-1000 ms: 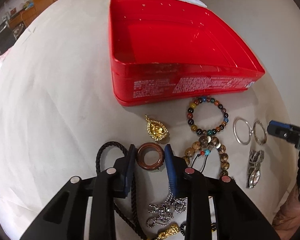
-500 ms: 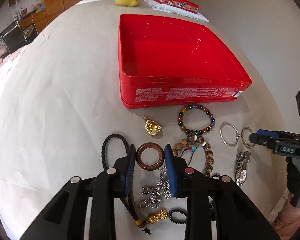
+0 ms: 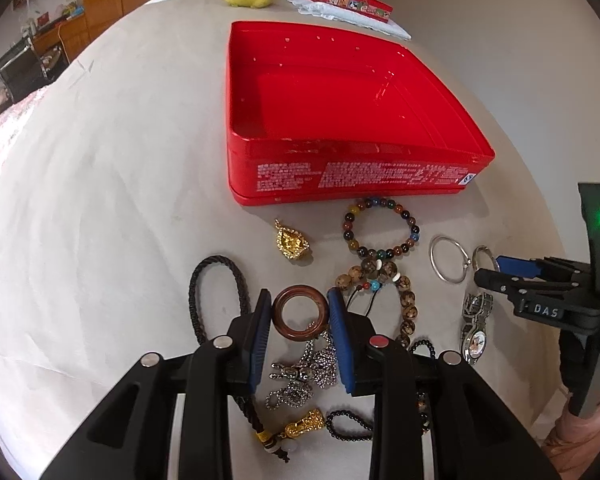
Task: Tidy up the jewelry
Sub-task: 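Carry the ring and bangle over the red box and open both tools, then withdraw both tools from the box back toward the jewelry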
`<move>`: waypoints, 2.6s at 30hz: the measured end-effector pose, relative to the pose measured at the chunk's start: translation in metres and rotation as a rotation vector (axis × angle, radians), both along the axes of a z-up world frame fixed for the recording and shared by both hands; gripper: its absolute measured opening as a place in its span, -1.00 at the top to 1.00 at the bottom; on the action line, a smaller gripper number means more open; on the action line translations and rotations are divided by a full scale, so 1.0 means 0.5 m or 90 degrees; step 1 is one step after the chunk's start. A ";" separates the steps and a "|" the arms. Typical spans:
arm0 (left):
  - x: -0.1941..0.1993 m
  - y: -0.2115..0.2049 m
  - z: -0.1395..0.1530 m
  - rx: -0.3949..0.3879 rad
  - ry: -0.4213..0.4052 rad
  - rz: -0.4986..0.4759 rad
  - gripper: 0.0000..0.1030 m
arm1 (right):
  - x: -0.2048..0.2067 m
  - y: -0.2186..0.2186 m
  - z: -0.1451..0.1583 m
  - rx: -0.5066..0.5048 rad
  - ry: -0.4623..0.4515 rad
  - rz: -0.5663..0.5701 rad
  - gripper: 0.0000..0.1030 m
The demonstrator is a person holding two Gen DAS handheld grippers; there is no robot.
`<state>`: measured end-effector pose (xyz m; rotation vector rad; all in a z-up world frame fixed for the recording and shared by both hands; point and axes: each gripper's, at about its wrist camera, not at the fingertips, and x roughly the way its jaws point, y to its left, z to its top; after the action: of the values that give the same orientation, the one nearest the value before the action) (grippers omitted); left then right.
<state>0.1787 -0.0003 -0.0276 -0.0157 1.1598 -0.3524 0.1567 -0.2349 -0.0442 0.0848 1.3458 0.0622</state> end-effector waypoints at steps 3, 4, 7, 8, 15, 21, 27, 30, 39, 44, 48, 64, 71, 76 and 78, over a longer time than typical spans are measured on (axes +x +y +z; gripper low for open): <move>0.000 0.011 0.014 -0.008 -0.006 0.011 0.43 | -0.004 -0.005 0.003 0.006 -0.005 0.000 0.07; -0.001 0.016 0.021 -0.011 -0.010 0.015 0.43 | -0.006 -0.011 0.006 0.013 -0.005 -0.004 0.07; -0.003 0.020 0.034 -0.013 -0.019 0.020 0.43 | -0.015 -0.026 0.028 0.032 -0.023 -0.017 0.07; -0.003 0.021 0.037 -0.013 -0.019 0.021 0.43 | -0.020 -0.031 0.041 0.032 -0.034 -0.022 0.07; 0.017 0.008 0.071 -0.025 -0.032 0.008 0.43 | -0.008 -0.034 0.128 0.062 -0.096 -0.020 0.07; 0.101 -0.032 0.122 -0.017 -0.067 0.007 0.43 | 0.089 -0.012 0.200 0.107 -0.147 0.002 0.07; 0.232 -0.064 0.084 -0.027 -0.038 0.021 0.43 | 0.232 0.025 0.168 0.135 -0.133 0.016 0.07; 0.280 -0.083 0.060 -0.017 -0.027 0.021 0.43 | 0.279 0.032 0.131 0.146 -0.110 0.019 0.07; 0.339 -0.117 -0.008 0.019 0.012 0.005 0.42 | 0.330 0.064 0.060 0.085 -0.080 0.033 0.05; 0.343 -0.119 -0.012 0.011 0.023 -0.002 0.35 | 0.318 0.068 0.054 0.069 -0.086 0.044 0.04; 0.331 -0.116 0.008 -0.001 0.022 -0.009 0.21 | 0.304 0.061 0.079 0.074 -0.110 0.045 0.04; 0.110 -0.043 0.097 0.063 -0.071 0.024 -0.04 | 0.137 0.000 0.151 0.132 -0.146 0.041 0.04; 0.054 -0.032 0.047 0.064 -0.055 0.028 -0.07 | 0.057 0.004 0.124 0.158 -0.135 0.051 0.04; 0.076 -0.036 -0.006 0.078 -0.016 0.041 -0.07 | 0.042 0.004 0.079 0.170 -0.106 0.042 0.04; 0.079 -0.034 -0.016 0.078 -0.007 0.042 -0.07 | 0.042 0.000 0.070 0.172 -0.099 0.038 0.04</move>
<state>0.2182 -0.0170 -0.0355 0.0557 1.1664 -0.2228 0.1778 -0.2347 -0.0091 0.2622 1.1783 0.2959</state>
